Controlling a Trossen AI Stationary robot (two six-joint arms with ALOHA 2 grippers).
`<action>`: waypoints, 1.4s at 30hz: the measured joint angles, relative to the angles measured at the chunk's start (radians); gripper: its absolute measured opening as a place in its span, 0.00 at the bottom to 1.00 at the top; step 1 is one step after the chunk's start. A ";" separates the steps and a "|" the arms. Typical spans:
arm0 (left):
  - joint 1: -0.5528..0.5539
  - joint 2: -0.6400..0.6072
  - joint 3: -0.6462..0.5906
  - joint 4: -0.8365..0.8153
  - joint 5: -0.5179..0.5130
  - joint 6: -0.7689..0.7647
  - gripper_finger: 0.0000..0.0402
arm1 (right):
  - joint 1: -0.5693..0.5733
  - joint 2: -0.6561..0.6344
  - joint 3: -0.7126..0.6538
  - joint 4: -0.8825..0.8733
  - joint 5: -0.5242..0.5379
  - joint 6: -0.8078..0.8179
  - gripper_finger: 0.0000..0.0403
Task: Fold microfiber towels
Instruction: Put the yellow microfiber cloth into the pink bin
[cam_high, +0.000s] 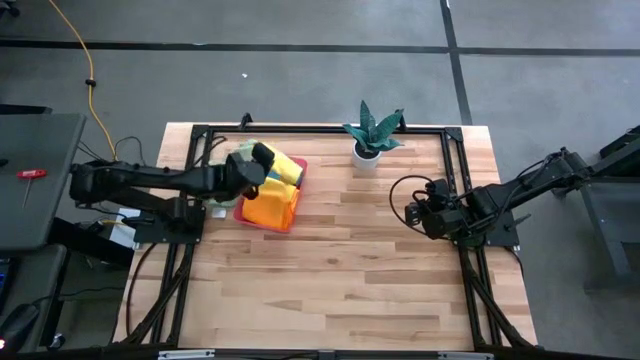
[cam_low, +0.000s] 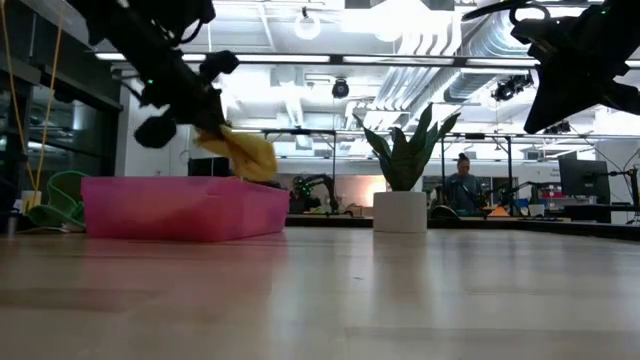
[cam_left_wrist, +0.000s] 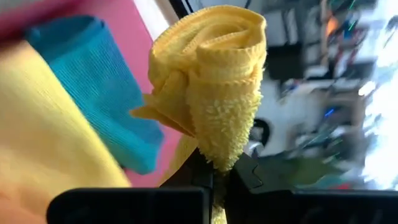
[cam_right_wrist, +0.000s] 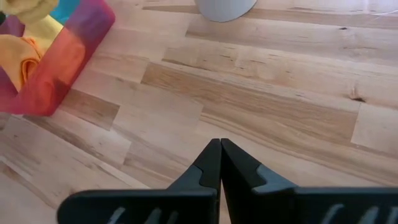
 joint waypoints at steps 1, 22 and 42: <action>0.000 0.009 -0.013 0.040 -0.010 -0.037 0.00 | 0.000 0.000 0.000 0.000 0.002 0.001 0.00; 0.002 0.245 -0.030 0.087 -0.052 -0.391 0.00 | 0.000 0.000 0.000 0.004 0.004 0.023 0.00; 0.020 0.285 -0.029 0.069 0.032 -0.361 0.10 | 0.000 0.000 0.000 0.007 0.011 0.027 0.00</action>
